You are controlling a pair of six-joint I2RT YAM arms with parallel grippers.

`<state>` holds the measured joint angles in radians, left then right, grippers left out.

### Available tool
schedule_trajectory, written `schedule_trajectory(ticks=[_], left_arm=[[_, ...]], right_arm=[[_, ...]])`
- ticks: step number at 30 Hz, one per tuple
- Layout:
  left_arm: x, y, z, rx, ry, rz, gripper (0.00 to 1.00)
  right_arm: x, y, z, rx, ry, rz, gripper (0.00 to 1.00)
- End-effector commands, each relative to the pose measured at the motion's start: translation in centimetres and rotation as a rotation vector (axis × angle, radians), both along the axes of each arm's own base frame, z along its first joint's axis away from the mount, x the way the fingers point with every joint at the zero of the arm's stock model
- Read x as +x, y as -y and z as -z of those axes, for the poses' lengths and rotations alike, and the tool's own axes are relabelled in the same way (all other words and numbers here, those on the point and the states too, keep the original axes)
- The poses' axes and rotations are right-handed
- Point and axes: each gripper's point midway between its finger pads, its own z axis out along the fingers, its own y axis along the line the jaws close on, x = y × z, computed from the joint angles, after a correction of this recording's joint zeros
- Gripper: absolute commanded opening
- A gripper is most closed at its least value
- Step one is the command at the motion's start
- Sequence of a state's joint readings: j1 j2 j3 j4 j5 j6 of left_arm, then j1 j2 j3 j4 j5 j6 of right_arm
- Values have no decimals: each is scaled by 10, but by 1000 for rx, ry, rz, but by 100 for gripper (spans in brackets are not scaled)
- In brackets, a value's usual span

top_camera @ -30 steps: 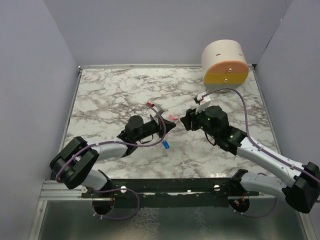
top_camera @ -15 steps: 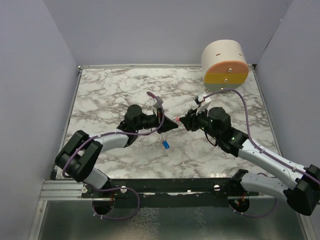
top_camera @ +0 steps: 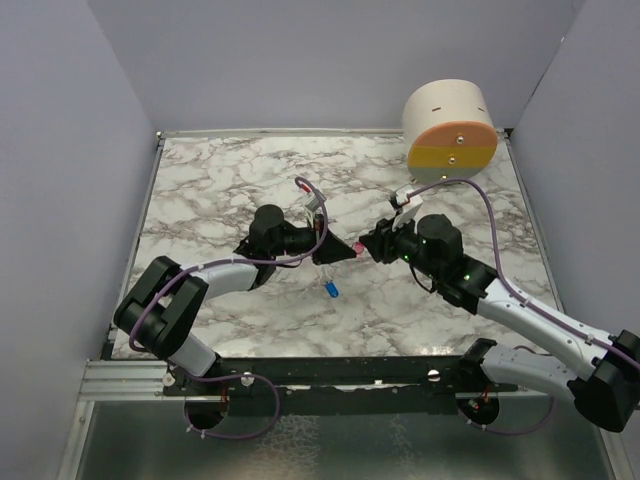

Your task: Put the keys on the keyring

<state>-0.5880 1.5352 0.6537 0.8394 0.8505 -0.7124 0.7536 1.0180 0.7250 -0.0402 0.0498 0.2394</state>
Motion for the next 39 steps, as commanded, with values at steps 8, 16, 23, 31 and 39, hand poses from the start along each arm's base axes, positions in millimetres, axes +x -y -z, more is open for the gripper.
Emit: schedule_trajectory(ticks=[8,16,23,31,39], left_arm=[[4,2,-31,-59,2,31,0],[1,2,-48,-90,2,55,0],[-3,1,-60,-109,17,69,0],[-8,0,-66,-126,23,91,0],[2,2,-54,-114,-25,69,25]], right_arm=[[-17,-2,-2,32,-15,-59,31],[-18,-8,-1,48,-30,-78,31],[-18,-7,-2,50,-26,-70,28],[-18,-10,-5,66,-20,-85,17],[-20,-7,-16,96,2,-78,1]])
